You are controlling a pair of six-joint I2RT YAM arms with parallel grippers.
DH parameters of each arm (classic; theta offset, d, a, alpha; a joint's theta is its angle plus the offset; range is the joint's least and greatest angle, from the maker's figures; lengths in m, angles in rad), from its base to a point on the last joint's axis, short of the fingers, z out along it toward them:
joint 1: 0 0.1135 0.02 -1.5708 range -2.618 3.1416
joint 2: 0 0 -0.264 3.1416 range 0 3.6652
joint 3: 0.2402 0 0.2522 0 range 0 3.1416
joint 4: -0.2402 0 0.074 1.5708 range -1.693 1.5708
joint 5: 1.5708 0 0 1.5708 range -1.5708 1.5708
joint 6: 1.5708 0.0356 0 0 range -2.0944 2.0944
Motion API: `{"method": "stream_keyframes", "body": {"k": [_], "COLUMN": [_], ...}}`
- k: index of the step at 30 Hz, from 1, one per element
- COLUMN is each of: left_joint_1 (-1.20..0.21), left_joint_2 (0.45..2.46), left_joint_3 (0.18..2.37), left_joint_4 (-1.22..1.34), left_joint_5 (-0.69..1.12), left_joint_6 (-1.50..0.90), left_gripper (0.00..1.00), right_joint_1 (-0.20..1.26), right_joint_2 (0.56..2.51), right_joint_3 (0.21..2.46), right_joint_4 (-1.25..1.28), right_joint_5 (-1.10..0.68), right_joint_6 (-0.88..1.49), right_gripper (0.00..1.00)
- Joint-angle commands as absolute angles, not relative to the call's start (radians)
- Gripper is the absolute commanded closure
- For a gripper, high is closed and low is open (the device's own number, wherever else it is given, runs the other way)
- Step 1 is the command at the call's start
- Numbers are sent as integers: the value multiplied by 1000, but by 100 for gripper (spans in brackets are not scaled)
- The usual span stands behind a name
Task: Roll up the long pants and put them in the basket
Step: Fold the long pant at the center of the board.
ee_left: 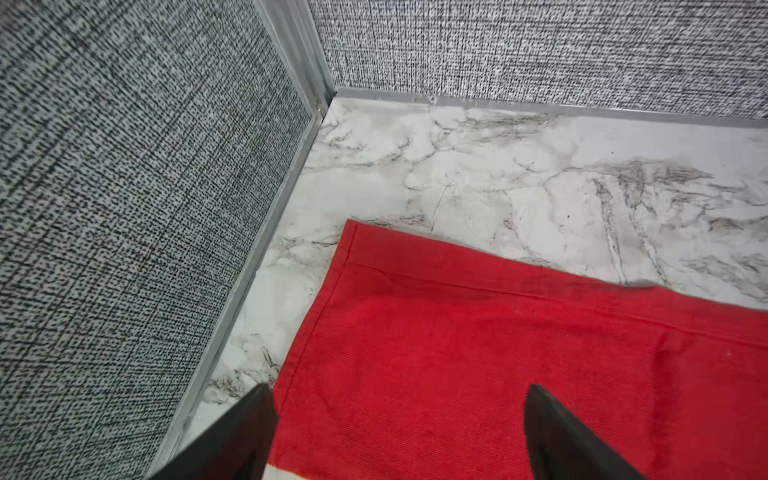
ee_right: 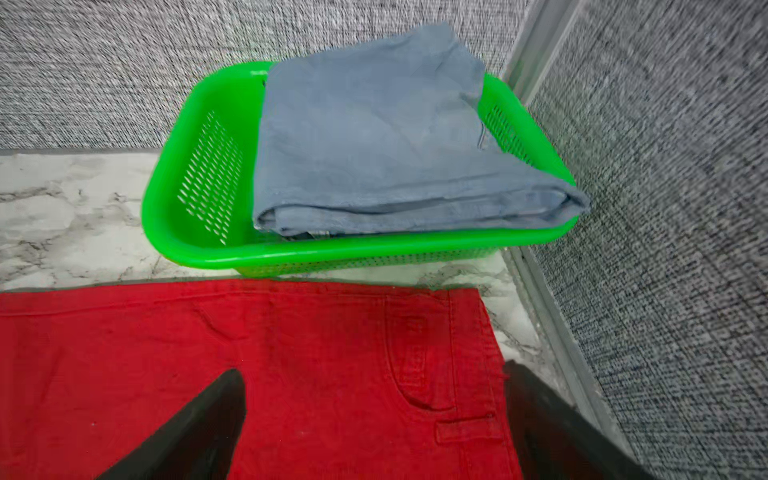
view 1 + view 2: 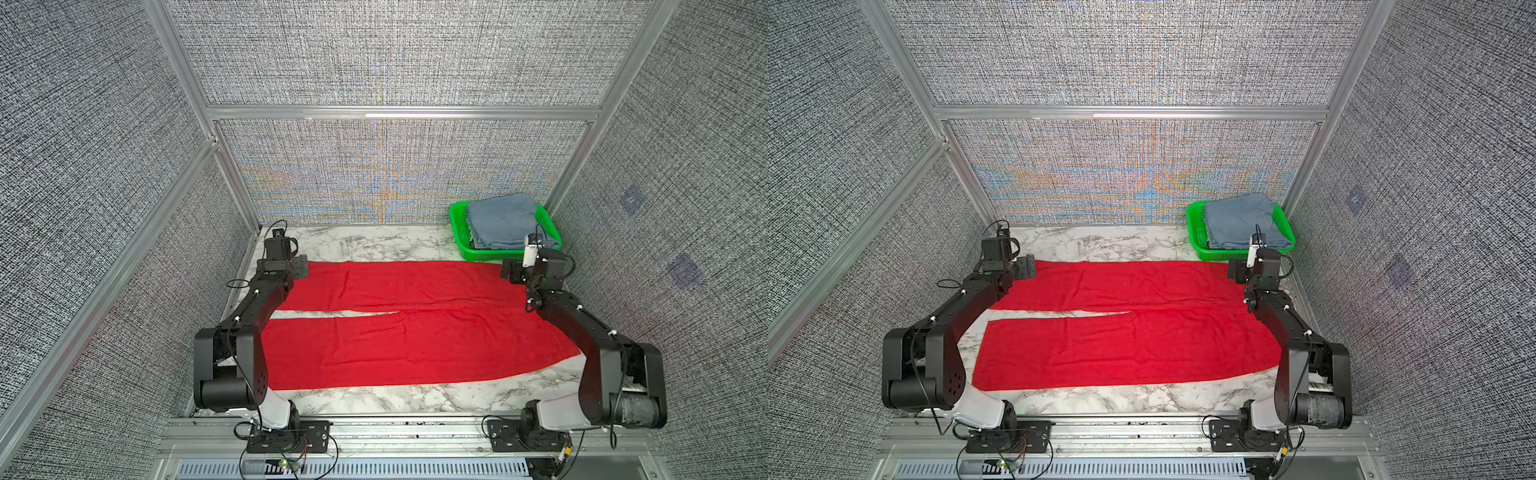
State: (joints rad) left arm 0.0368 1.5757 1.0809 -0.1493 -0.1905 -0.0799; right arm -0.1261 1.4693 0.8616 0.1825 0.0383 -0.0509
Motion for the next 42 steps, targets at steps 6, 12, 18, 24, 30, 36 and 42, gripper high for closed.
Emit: {"method": "stream_keyframes", "body": {"k": [6,12,18,24,30,36,42], "left_joint_1": [173,185,210,230,232,236,244], "left_joint_2": [1732,1839,1887,1939,1986,2037,2043], "left_joint_3": [1270,1399,1473,1486,1529,1582,1603], "left_joint_4": [-361,-439,-474,-453,-456,-491,-505], "left_joint_5": [117,194,197,248,299,290,288], "left_joint_6": [-26,42,32,21,17,55,55], "left_gripper": [10,11,11,13,15,15,17], "right_joint_1": [-258,-324,-380,-401,-426,-445,-450], "right_joint_2": [1584,1676,1810,1918,2013,2097,2153], "right_joint_3": [919,985,1109,1226,1364,1493,1538], "right_joint_4": [26,8,-38,-68,-122,-205,-268], "right_joint_5": [-144,-245,-330,-342,-400,-436,-482], "right_joint_6": [-23,-45,-49,-59,-84,-110,-167], "right_gripper": [1,1,1,3,6,8,12]}}
